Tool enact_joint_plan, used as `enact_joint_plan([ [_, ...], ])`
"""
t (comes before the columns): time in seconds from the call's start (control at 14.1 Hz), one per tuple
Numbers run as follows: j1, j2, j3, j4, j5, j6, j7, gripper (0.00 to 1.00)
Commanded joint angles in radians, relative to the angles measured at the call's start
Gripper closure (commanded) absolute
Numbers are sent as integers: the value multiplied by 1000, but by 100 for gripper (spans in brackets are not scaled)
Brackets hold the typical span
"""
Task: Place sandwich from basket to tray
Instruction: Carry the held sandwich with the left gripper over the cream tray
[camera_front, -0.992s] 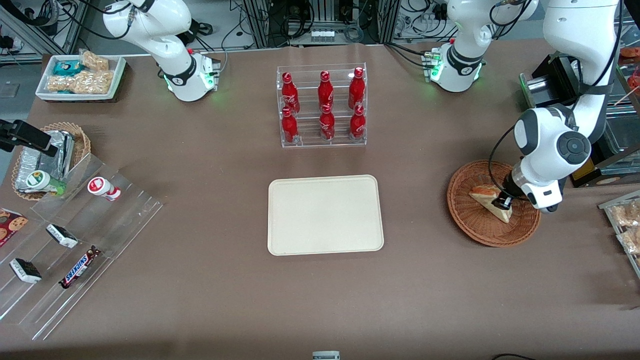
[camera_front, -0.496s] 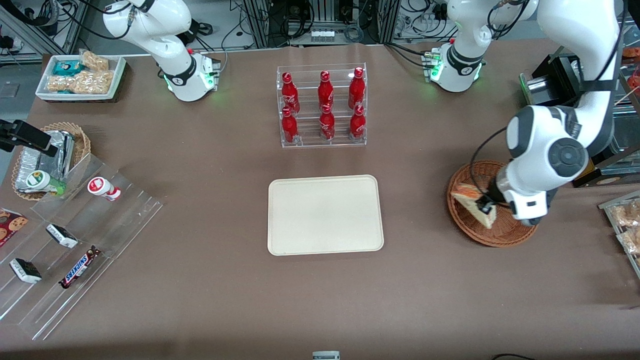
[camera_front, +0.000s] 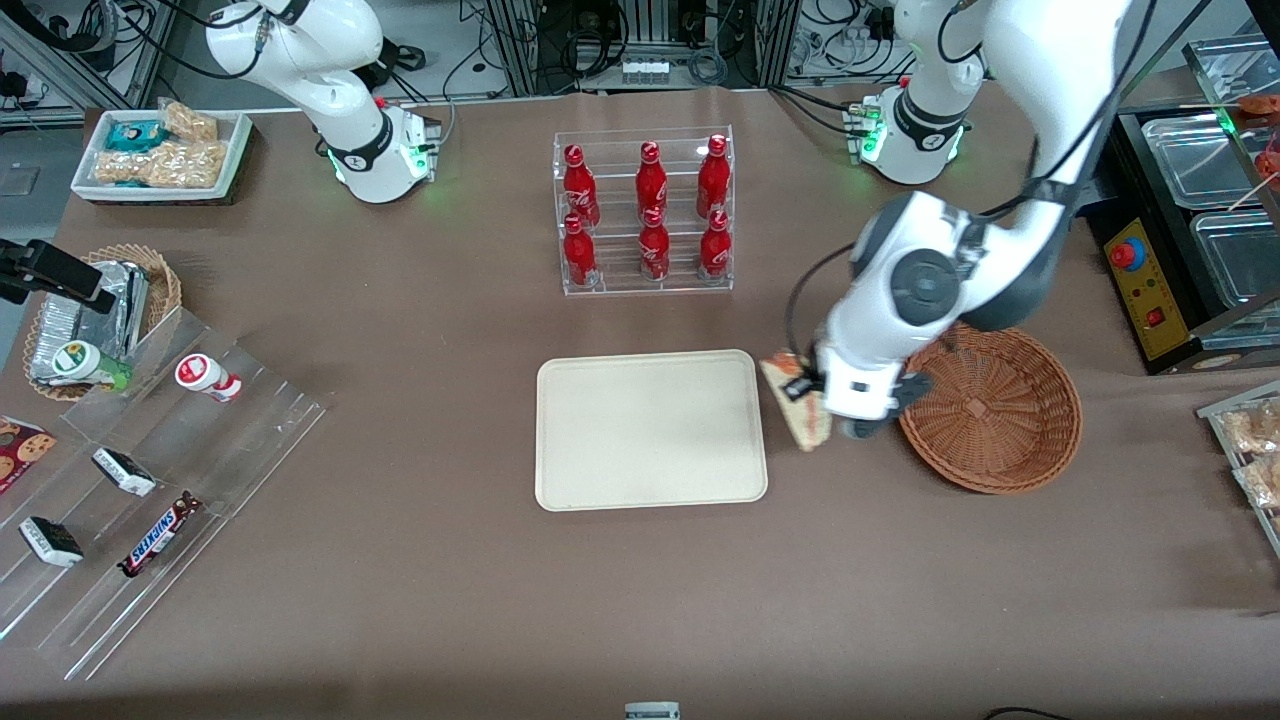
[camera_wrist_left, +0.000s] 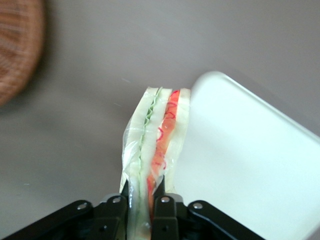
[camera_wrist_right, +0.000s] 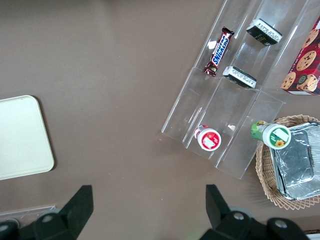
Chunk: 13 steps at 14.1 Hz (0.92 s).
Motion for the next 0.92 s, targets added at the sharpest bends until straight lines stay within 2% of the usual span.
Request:
enact_joint_plan([
  [0.0, -107, 155, -26, 167, 127, -17, -6, 93],
  [0.07, -151, 199, -26, 195, 159, -14, -1, 92],
  [0.21, -228, 287, -26, 300, 176, -14, 7, 90],
  [0.43, -308, 376, -26, 377, 260, -13, 37, 91],
  [0.64, -328, 419, -24, 382, 314, 24, 45, 91],
  [0.85, -337, 450, -21, 382, 328, 44, 5, 90],
])
